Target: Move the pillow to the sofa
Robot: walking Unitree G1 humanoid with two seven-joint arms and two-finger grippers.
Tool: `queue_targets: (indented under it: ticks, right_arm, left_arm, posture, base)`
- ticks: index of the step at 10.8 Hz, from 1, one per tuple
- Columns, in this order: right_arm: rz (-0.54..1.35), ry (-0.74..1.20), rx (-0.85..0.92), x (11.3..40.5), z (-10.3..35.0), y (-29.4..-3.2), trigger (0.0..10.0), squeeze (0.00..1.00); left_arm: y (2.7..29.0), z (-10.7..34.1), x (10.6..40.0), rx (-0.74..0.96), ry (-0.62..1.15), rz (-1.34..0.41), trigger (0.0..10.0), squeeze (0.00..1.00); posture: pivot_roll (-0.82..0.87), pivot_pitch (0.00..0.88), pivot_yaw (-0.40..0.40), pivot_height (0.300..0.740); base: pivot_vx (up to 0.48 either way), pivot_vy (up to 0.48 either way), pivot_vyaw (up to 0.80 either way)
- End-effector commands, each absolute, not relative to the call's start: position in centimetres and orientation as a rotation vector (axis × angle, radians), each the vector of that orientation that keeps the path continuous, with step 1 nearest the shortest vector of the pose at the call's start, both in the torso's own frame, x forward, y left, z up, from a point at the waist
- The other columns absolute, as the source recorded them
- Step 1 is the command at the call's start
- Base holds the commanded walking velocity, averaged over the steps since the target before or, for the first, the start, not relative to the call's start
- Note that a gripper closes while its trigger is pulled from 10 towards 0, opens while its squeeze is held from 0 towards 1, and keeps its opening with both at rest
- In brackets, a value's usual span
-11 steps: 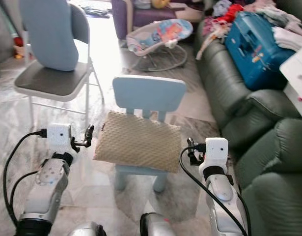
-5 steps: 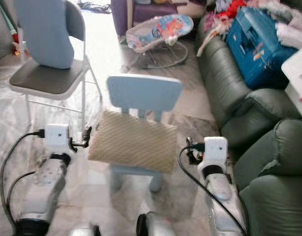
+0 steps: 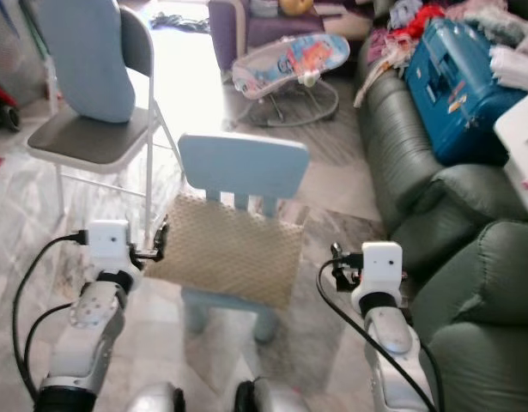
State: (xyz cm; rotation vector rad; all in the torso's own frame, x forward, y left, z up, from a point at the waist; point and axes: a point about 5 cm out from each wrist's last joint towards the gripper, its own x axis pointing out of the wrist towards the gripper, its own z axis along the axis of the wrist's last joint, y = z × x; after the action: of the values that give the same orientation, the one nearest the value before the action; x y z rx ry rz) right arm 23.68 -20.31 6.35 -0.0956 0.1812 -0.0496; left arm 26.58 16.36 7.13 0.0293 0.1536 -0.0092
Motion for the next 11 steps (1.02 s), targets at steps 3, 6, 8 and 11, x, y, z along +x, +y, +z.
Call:
queue_targets:
  ticks: [3, 6, 8, 11]
  right_arm:
    - [-0.043, 0.189, -0.102, 23.44, 6.25, -20.22, 10.0, 0.0]
    - [-0.043, 0.183, -0.097, 23.72, 6.33, -20.05, 10.0, 0.0]
    - [-0.048, 0.184, -0.093, 23.77, 6.32, -20.09, 10.0, 0.0]
    - [-0.047, 0.184, -0.094, 23.8, 6.34, -20.15, 10.0, 0.0]
  left_arm:
    - [16.97, 7.08, 26.4, 0.035, 0.163, 0.007, 10.0, 0.0]
    - [17.21, 7.32, 26.61, 0.039, 0.152, -0.007, 10.0, 0.0]
    - [17.16, 7.31, 26.64, 0.036, 0.156, -0.003, 10.0, 0.0]
    - [16.91, 7.23, 26.59, 0.032, 0.161, -0.009, 10.0, 0.0]
  posture:
    - [-0.02, 0.105, -0.076, 0.735]
    - [-0.02, 0.106, -0.069, 0.735]
    - [-0.02, 0.11, -0.067, 0.735]
    - [-0.03, 0.112, -0.07, 0.735]
  base:
    - [0.0, 0.0, 0.0]
    - [0.21, 0.185, 0.0]
    - [0.364, 0.3, 0.0]
    - [0.356, 0.295, 0.0]
